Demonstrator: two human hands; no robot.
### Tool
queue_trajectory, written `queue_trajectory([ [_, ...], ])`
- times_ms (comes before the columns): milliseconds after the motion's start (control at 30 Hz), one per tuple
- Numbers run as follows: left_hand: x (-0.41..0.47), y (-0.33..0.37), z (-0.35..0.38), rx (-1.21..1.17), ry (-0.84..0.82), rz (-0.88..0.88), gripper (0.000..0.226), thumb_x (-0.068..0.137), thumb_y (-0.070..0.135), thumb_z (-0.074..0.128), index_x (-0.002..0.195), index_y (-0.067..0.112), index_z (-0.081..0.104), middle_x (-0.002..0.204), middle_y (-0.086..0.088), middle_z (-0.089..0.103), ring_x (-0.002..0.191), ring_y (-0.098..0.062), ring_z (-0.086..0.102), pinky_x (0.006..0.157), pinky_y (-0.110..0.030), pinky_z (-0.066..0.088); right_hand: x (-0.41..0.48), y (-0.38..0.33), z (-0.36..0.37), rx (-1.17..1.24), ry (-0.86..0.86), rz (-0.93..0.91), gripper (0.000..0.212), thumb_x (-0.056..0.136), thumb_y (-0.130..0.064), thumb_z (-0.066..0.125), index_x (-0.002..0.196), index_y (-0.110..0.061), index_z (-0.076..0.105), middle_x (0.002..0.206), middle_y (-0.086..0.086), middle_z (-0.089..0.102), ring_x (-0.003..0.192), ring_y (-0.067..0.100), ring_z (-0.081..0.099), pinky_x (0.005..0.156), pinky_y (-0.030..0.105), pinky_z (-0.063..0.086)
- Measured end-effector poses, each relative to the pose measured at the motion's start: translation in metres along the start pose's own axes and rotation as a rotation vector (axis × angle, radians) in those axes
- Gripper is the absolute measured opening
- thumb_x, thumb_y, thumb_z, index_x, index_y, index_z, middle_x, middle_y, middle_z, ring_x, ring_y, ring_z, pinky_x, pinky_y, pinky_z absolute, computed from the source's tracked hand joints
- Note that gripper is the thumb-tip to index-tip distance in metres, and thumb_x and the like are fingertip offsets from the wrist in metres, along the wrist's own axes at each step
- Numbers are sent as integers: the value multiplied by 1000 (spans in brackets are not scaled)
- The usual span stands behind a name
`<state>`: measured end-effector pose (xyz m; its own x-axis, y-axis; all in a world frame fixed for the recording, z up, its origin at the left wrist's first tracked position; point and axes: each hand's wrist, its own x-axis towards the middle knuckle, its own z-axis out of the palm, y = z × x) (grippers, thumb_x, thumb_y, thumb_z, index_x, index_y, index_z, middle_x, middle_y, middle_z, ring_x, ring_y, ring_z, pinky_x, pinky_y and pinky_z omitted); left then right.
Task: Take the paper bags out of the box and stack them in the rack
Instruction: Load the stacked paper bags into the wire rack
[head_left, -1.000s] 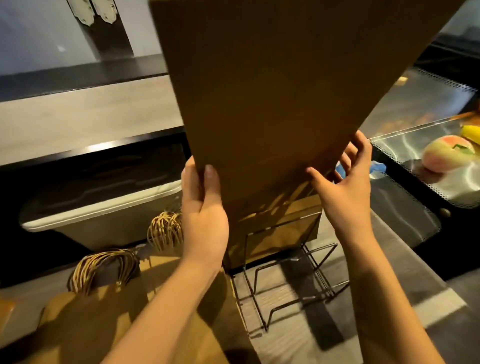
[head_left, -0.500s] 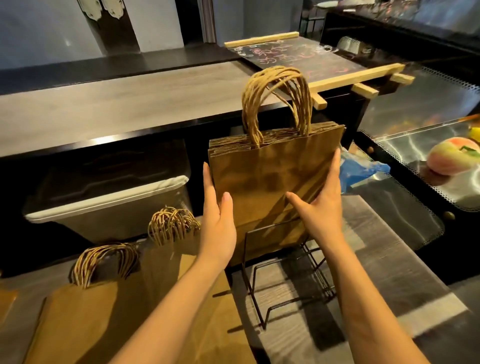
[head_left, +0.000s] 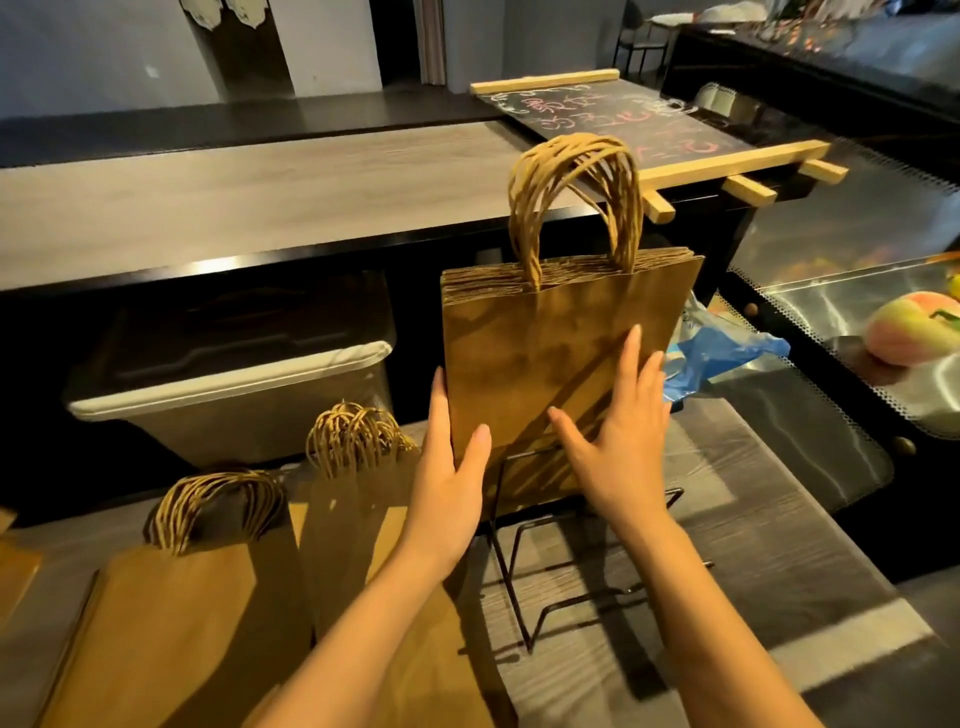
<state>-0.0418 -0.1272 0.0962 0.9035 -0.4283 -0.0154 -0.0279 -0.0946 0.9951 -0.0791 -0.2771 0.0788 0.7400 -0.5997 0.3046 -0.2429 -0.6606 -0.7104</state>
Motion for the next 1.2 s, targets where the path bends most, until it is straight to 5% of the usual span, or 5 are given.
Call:
queue_trajectory([
  [200,-30,-21,-26,23,73,-89,59,97,28,43,146,42,14,150,25,16,137,4,14,114,-25,16,-46,-32,19,-136,-201,-197,97,91,-47,51,134,-46,-36,156,3,-18,144,22,-20,116,42,-9],
  [533,-113,-79,-163,193,544,-353,40,97,27,47,137,34,42,146,4,38,134,-9,31,106,-33,30,-122,-94,71,-24,-642,-472,86,94,-43,49,138,-49,-24,154,-12,-28,139,5,-31,116,28,-12],
  [833,-192,-132,-215,380,667,-781,61,95,29,51,148,16,24,150,-13,32,137,-29,32,111,-40,30,-195,-125,114,356,-1083,-237,83,87,-27,66,132,-60,5,154,-21,-13,144,2,-9,120,34,9],
  [1000,-205,-134,-201,675,745,-796,62,93,33,53,147,15,28,153,-9,22,142,-27,18,114,-42,22,-226,-116,129,239,-1316,10,85,86,-32,67,146,-44,7,158,-5,-14,146,12,-6,116,33,21],
  [1200,-201,-124,-207,475,916,-793,58,90,25,59,142,12,35,144,-14,25,126,-30,38,100,-38,38,-224,-123,130,284,-1296,198,81,89,-29,62,150,-34,9,160,-1,-8,146,11,-1,114,27,12],
])
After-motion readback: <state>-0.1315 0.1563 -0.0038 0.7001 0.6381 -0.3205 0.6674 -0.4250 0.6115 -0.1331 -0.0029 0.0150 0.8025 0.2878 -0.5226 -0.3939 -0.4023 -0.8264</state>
